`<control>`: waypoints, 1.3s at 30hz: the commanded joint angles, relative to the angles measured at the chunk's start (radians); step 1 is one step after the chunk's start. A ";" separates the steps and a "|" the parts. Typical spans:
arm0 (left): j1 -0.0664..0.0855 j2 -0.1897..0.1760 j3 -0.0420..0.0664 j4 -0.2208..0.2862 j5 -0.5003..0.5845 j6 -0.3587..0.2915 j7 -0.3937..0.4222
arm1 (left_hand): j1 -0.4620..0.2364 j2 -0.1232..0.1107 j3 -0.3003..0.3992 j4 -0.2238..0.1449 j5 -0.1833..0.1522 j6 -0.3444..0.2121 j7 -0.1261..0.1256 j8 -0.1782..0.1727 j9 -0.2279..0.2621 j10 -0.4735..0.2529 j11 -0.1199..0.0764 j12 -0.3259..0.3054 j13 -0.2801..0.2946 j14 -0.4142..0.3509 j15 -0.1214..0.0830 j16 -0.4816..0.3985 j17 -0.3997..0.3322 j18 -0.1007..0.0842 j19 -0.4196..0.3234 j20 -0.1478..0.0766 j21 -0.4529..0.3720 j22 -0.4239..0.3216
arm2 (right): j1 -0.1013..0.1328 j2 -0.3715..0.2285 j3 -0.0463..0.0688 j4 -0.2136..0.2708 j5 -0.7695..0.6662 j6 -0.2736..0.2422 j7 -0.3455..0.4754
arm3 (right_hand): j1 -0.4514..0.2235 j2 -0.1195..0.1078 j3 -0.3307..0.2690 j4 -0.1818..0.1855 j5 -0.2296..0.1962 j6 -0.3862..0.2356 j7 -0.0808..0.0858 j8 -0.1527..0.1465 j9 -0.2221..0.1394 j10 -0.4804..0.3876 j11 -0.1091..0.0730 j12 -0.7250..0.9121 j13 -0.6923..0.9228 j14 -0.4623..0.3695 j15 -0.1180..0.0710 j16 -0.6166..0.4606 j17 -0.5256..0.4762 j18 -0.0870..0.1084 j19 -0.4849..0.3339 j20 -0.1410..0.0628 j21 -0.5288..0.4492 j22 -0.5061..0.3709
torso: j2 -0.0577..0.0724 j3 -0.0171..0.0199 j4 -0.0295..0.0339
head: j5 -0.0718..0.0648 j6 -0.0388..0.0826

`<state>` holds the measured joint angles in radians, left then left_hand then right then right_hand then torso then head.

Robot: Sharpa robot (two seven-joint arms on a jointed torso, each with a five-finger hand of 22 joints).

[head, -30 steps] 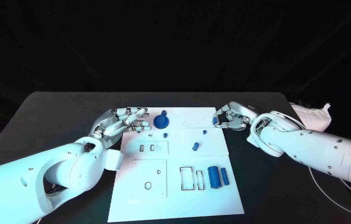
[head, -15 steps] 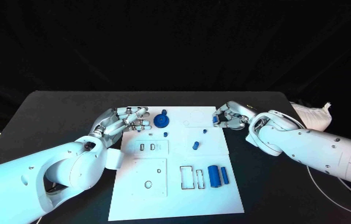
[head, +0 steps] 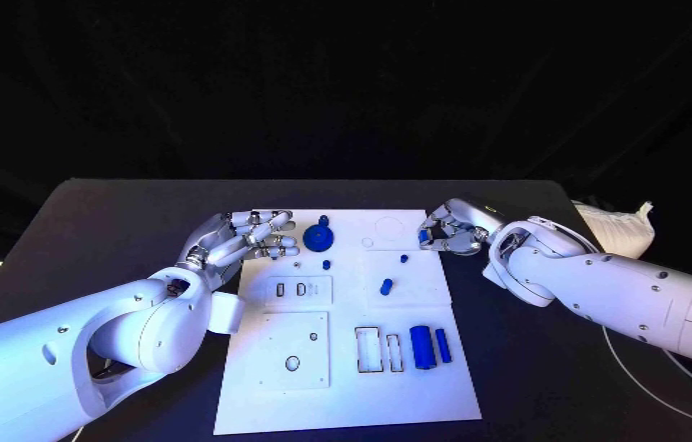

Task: Assemble the parts on the task board

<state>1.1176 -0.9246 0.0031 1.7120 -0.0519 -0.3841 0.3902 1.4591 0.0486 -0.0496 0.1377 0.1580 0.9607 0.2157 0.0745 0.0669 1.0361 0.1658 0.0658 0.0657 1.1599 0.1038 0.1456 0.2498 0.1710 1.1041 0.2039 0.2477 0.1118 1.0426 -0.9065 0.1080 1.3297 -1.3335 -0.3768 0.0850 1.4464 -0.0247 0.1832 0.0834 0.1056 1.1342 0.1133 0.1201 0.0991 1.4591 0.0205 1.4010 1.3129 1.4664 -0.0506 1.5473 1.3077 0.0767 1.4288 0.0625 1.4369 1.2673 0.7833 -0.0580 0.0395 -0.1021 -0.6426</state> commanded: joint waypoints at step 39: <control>0.000 0.007 0.000 -0.062 0.074 0.000 0.031 | 0.009 0.000 0.004 -0.013 0.000 -0.001 0.009 -0.007 -0.001 -0.009 0.003 0.000 -0.001 -0.001 0.004 -0.011 0.005 0.007 0.002 0.002 -0.009 -0.003 | -0.023 0.237 -0.022 0.265 -0.292 -0.020 -0.405 | -0.023 0.048 0.027 -0.007 0.006 0.015 -0.029 0.013 0.035 0.017 -0.017 -0.020 0.117 0.094 -0.013 0.001 0.214 -0.014 -0.004 -0.018 -0.003 -0.011 | -0.031 -0.0128 0.0266 | 0.019 -0.040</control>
<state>1.1168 -0.9178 0.0029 1.6495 -0.0122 -0.3859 0.3964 1.4631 0.0526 -0.0443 0.1316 0.1580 0.9572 0.2192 0.0708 0.0669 1.0327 0.1693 0.0658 0.0660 1.1599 0.1038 0.1383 0.2544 0.1710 1.1041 0.2038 0.2418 0.1102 1.0221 -0.6750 0.0859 1.5971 -1.5628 -0.4234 -0.2709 1.4166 0.0050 0.2033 0.0744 0.1065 1.1287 0.1068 0.1201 0.0991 1.4572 0.0151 1.3874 1.3282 1.4649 -0.0589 1.5512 1.3073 0.0767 1.4285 0.0484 1.4368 1.2571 0.7520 -0.0701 0.0645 -0.0854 -0.6798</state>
